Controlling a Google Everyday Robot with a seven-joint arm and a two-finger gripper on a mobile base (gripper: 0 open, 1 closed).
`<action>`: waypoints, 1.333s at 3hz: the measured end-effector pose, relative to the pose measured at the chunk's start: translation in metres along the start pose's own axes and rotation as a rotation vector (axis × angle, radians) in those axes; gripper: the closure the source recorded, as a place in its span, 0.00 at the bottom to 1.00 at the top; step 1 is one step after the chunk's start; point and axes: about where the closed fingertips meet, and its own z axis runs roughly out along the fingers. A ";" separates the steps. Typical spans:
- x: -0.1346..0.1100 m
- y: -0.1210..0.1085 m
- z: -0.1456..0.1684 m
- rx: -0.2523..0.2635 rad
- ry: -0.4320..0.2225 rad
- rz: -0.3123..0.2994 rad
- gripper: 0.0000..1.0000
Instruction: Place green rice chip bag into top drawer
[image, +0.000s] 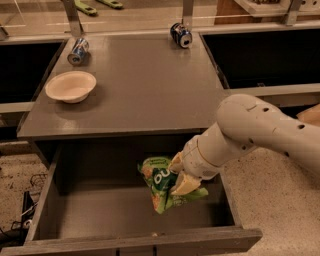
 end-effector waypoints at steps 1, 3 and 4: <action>0.005 0.000 0.012 -0.005 -0.011 0.018 1.00; 0.009 -0.007 0.021 0.092 0.124 0.051 1.00; 0.010 -0.009 0.022 0.121 0.172 0.068 1.00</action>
Offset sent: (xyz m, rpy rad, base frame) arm 0.0116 0.0012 -0.0308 -0.0977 -0.0532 -0.1327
